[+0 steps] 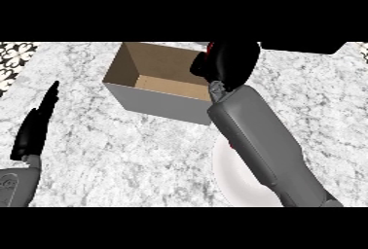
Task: Pick the can from the plate and place it in the cardboard box
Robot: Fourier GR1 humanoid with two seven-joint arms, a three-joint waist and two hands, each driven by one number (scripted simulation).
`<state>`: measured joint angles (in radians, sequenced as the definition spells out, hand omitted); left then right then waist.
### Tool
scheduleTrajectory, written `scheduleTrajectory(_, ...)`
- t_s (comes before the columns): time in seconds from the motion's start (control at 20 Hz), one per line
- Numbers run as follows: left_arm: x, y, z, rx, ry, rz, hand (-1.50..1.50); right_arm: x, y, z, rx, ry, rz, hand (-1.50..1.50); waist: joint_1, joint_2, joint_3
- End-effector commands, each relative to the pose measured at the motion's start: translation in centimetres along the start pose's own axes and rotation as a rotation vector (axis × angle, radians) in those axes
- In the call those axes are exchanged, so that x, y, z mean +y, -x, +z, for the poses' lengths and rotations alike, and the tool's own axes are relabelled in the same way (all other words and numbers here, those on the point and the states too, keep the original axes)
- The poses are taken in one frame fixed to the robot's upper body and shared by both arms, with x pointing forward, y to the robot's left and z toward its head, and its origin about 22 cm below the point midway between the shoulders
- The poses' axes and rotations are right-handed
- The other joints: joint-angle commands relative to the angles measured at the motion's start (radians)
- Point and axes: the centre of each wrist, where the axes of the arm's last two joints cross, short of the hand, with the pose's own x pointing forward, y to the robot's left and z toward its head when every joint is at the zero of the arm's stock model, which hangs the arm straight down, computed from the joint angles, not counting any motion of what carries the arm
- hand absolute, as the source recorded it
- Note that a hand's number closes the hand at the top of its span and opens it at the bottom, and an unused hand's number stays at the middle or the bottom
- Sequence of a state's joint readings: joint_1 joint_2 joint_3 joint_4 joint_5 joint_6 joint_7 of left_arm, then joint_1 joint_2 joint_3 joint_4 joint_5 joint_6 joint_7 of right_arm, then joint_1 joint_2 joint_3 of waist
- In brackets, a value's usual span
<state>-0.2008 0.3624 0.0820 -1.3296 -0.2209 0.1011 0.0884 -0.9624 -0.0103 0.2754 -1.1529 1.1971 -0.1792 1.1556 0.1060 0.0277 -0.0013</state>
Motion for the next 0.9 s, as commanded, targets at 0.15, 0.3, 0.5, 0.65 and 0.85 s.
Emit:
scheduleTrajectory(0.15,-0.6,-0.6,-0.1,-0.012,0.008,0.01,0.0,2.7,1.2,-3.3,0.318,-0.02,-0.133,-1.5,0.012,0.007,0.002)
scheduleTrajectory(0.3,-0.2,0.3,0.1,-0.006,0.004,-0.019,0.0,3.4,2.0,-3.8,0.36,-0.039,-0.207,-1.5,0.015,0.005,0.001)
scheduleTrajectory(0.5,-0.8,-0.1,-0.1,-0.007,0.013,-0.012,0.0,4.1,1.4,-4.4,0.327,-0.014,-0.264,-1.5,0.012,0.004,0.001)
scheduleTrajectory(0.65,0.3,0.7,0.5,-0.002,0.001,-0.012,0.0,5.6,2.1,-4.6,0.272,0.042,-0.277,-1.5,0.015,0.002,0.001)
scheduleTrajectory(0.85,-0.9,-0.2,-0.2,0.005,0.003,-0.003,0.0,5.4,0.7,-4.1,0.194,0.148,-0.38,-1.5,-0.003,-0.004,0.001)
